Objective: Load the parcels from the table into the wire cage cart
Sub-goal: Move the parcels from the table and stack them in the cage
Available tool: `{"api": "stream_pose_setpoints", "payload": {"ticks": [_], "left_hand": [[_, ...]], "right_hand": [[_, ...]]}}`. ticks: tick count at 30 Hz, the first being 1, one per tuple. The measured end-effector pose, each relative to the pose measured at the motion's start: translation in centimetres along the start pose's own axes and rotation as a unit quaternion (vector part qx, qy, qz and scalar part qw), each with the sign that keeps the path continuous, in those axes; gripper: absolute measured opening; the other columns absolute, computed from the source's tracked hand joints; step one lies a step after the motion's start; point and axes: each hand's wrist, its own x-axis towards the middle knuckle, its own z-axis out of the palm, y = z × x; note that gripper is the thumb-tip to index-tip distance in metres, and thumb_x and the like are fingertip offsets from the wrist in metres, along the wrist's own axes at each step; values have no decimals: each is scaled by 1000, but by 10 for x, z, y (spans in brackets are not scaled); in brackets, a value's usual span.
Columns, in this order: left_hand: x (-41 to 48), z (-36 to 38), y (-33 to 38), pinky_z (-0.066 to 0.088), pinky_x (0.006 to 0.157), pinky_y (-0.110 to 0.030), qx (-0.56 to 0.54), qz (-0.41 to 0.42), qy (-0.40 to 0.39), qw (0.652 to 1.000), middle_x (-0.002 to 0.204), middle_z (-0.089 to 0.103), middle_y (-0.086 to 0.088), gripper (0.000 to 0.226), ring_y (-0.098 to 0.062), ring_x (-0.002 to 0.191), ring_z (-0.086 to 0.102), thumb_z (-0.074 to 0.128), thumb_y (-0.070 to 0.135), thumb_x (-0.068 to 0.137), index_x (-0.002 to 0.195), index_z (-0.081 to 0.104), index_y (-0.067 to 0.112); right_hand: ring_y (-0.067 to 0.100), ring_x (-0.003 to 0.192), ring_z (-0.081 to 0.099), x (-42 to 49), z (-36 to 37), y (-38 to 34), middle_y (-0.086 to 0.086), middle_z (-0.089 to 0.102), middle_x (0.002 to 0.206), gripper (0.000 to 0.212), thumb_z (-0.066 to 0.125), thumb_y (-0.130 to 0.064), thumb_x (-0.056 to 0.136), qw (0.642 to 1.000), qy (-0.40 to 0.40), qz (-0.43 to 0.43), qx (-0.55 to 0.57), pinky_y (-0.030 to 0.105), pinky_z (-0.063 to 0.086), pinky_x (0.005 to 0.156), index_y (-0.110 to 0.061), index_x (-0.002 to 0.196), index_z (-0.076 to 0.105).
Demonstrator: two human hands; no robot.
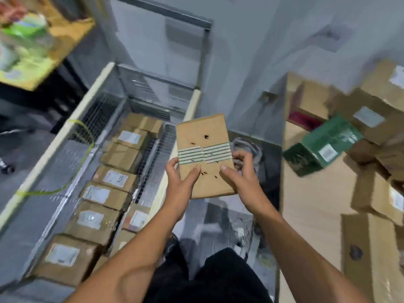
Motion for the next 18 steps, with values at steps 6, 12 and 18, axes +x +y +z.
{"api": "stream_pose_setpoints", "payload": {"ticks": [6,12,18], "left_hand": [[44,-74,23,52,67,-10,-64,22,172,983,126,60,10,53,14,88,67,66,13,100,141,34,24],[86,-143,10,53,104,-43,-91,-47,304,947,145,55,13,82,-11,127,59,75,67,80,148,32,52],[138,-191,-22,48,111,-42,-73,-71,397,912,153,47,2,94,-12,132,55,77,47,88,160,19,32]], "right_hand": [[15,136,42,92,107,-55,-8,41,139,91,60,-83,69,984,-95,-20,-151,48,36,118,-39,146,38],[17,137,40,195,218,-55,4,39,148,95,66,-79,74,927,-287,26,-241,35,38,115,-34,153,38],[20,82,65,278,322,0,11,64,106,66,76,-56,88,878,-402,160,-204,33,61,67,-21,120,31]]}}
